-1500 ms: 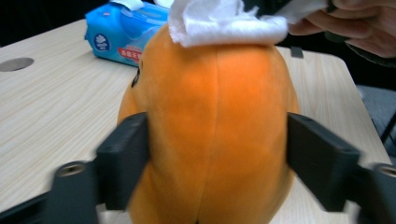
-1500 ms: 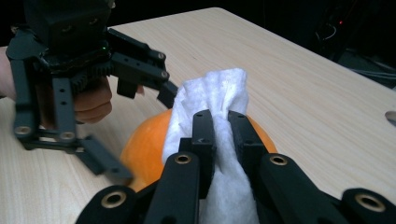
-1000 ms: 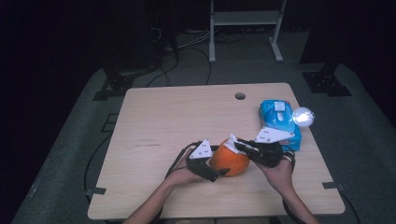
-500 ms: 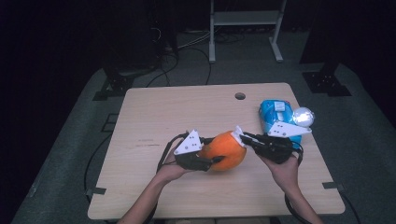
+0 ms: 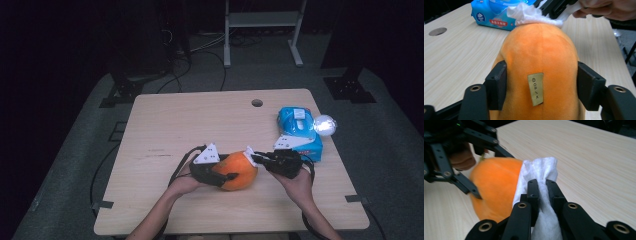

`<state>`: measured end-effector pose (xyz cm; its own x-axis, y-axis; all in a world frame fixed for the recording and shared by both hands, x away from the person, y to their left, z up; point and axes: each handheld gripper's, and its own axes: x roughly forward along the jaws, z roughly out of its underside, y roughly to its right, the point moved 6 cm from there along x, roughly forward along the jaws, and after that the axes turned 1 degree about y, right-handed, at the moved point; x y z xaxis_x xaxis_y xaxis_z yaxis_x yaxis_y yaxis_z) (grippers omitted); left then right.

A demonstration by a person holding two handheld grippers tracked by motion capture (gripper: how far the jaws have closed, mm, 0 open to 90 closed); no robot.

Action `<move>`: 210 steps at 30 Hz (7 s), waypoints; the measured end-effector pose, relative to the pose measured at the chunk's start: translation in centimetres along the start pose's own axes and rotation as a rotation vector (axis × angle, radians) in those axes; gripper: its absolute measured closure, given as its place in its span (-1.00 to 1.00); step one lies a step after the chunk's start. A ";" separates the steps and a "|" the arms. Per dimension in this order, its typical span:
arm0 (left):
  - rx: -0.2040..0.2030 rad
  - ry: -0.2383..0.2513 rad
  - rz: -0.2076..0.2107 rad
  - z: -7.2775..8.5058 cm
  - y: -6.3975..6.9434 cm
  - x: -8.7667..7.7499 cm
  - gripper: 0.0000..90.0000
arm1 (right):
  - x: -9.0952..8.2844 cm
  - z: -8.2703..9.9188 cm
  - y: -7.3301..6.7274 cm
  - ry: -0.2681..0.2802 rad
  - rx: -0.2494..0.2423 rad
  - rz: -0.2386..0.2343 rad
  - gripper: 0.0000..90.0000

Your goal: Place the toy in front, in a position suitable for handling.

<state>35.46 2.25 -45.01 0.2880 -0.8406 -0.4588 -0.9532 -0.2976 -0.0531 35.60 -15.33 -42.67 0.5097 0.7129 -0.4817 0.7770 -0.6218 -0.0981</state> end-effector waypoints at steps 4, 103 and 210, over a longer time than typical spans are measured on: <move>0.012 -0.003 -0.001 0.0 0.3 0.5 -0.31 | -0.1 -0.6 -1.1 0.019 -0.034 -0.023 0.82; -0.130 0.097 0.088 1.1 -1.3 0.3 -0.43 | -0.8 -0.8 -0.2 0.071 -0.023 0.016 0.81; -0.148 0.073 0.032 1.2 -1.3 -1.0 -0.23 | 0.6 -1.2 -3.8 0.069 -0.115 -0.077 0.81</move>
<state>36.36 3.99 -45.54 0.2688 -0.8798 -0.3921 -0.9396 -0.3291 0.0942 33.35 -12.16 -41.56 0.4681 0.7799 -0.4156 0.8499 -0.5261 -0.0300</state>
